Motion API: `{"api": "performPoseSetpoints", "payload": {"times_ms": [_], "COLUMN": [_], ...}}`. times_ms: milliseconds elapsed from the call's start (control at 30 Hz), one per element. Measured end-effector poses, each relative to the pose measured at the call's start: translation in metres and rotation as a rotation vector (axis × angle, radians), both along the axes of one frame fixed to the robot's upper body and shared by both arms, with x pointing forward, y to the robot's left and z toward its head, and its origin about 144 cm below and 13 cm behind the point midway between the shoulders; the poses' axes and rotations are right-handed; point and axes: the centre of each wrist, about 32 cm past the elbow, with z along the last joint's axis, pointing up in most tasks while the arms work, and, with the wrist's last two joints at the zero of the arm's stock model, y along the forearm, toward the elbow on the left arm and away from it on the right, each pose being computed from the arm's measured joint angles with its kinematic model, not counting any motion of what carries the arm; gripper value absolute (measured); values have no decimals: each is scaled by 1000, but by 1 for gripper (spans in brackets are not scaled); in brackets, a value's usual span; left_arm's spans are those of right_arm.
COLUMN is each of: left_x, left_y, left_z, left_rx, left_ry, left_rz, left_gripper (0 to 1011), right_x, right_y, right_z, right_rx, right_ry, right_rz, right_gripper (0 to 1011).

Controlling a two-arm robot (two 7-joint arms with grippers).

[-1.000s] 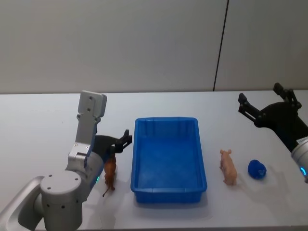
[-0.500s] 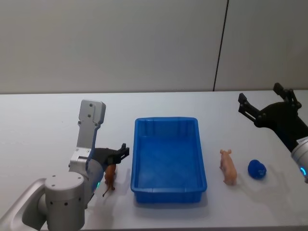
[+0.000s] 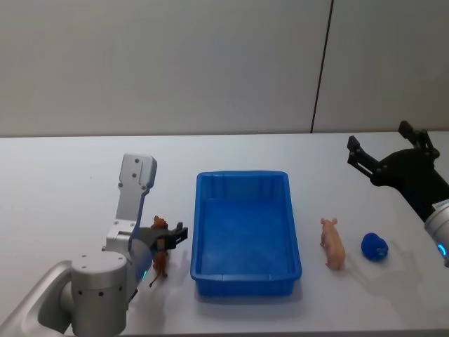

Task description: Pick up the two dolls from the table and place them into the box.

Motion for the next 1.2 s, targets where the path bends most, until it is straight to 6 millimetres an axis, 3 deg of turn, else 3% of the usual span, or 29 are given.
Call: {"api": "performPoseSetpoints", "payload": {"times_ms": [733, 1100, 1200], "left_x": [1, 2, 2], "left_y": [1, 2, 2], "left_z": [-16, -24, -25], "left_rx": [10, 17, 22], "left_ry": [81, 115, 120], "left_rz": [6, 6, 7], "left_gripper": [985, 703, 575], "right_x": [0, 0, 0], "right_y": [0, 0, 0], "right_z": [0, 0, 0], "right_rx": [0, 0, 0], "right_ry": [0, 0, 0], "right_rz": [0, 0, 0], "right_gripper": [1001, 1001, 1001]}}
